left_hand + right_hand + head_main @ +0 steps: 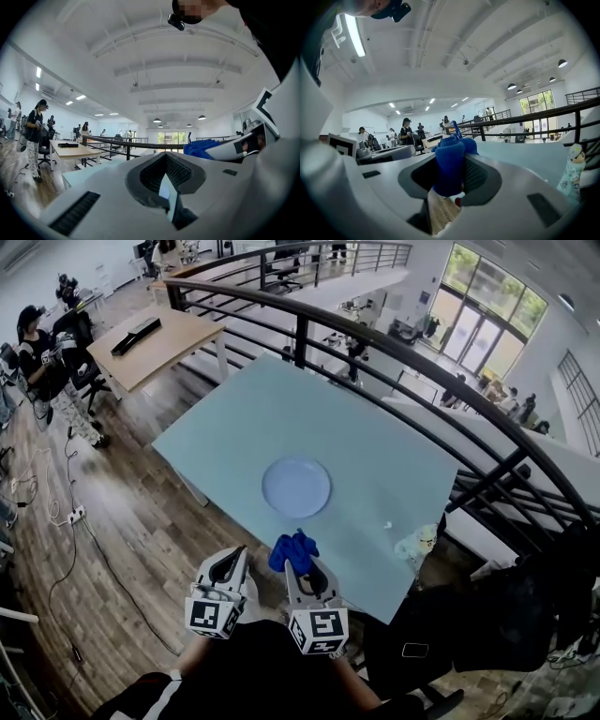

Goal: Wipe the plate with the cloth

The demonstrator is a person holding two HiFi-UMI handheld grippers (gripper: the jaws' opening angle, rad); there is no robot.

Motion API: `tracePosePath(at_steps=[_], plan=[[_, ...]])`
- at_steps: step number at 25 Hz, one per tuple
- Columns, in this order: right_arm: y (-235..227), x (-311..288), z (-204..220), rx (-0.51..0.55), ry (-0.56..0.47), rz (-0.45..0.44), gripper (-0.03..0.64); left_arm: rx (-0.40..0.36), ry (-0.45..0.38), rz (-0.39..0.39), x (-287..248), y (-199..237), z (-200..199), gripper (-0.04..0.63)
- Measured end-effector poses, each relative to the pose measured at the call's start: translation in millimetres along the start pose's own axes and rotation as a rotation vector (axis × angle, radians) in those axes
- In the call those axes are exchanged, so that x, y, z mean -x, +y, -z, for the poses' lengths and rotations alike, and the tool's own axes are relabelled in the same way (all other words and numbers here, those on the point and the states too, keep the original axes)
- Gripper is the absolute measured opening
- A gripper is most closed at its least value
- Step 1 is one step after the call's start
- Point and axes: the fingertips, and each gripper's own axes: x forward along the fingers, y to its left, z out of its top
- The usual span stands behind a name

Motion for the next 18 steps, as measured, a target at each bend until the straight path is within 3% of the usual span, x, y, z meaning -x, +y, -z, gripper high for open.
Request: tracePosePath(at_steps=[18], plan=[[-52,-80,-19,-0.073,0.002,0.211,0.120,0.009,0.042,0.205,-126,35,2,0.000]])
